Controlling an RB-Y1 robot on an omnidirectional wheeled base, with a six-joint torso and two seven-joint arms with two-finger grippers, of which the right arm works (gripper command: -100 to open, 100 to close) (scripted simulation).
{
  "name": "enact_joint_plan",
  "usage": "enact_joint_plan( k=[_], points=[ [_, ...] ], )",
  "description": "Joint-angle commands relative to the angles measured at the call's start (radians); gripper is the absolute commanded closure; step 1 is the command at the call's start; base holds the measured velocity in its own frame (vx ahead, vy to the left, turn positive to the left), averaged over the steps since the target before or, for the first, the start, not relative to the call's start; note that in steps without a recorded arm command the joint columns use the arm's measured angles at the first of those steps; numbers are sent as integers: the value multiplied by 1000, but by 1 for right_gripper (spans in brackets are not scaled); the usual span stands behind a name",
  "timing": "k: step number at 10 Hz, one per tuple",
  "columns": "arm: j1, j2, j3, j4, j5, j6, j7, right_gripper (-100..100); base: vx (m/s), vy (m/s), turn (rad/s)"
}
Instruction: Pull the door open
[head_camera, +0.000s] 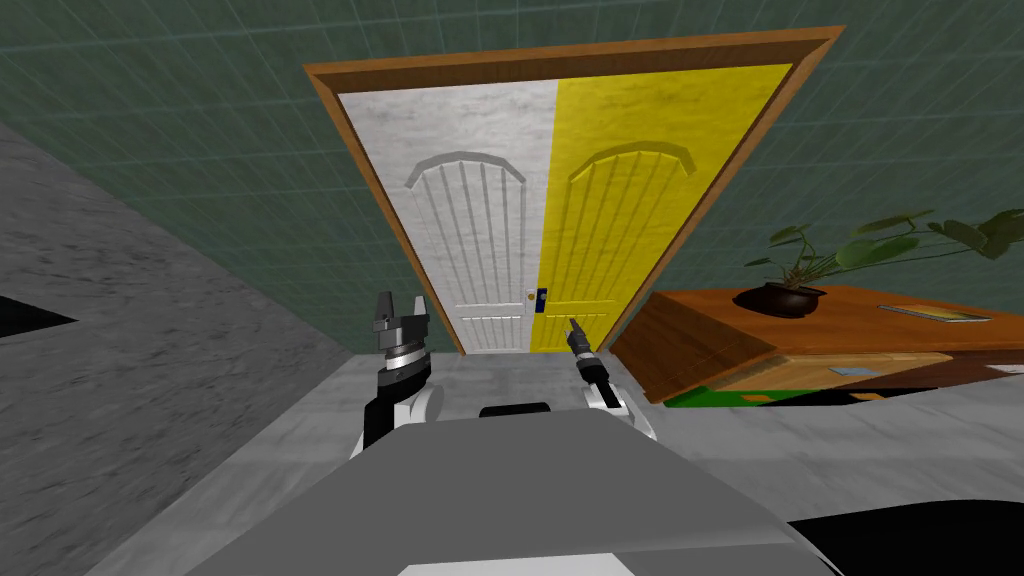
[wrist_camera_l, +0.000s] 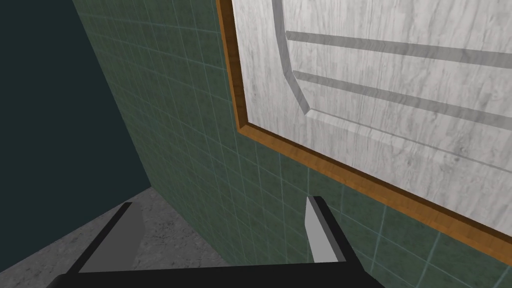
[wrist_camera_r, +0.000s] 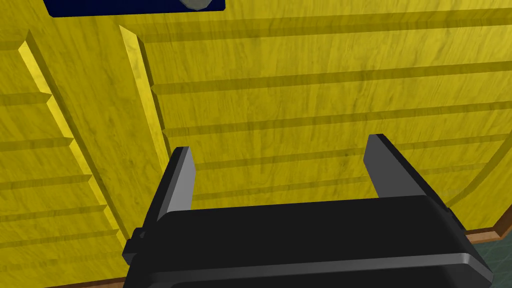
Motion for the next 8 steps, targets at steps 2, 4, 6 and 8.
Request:
enact_joint_plan(
  k=[2, 4, 6, 8],
  points=[
    [-11, -4, -5, 44, 17, 3, -34, -100, 195, 49, 11],
    [-20, -8, -8, 73, 27, 5, -55, -100, 198, 56, 7],
    [-27, -11, -11, 97, 36, 6, -73, -100, 175, 17, 7],
    [-33, -13, -13, 115, 42, 7, -87, -100, 168, 9, 10]
  ],
)
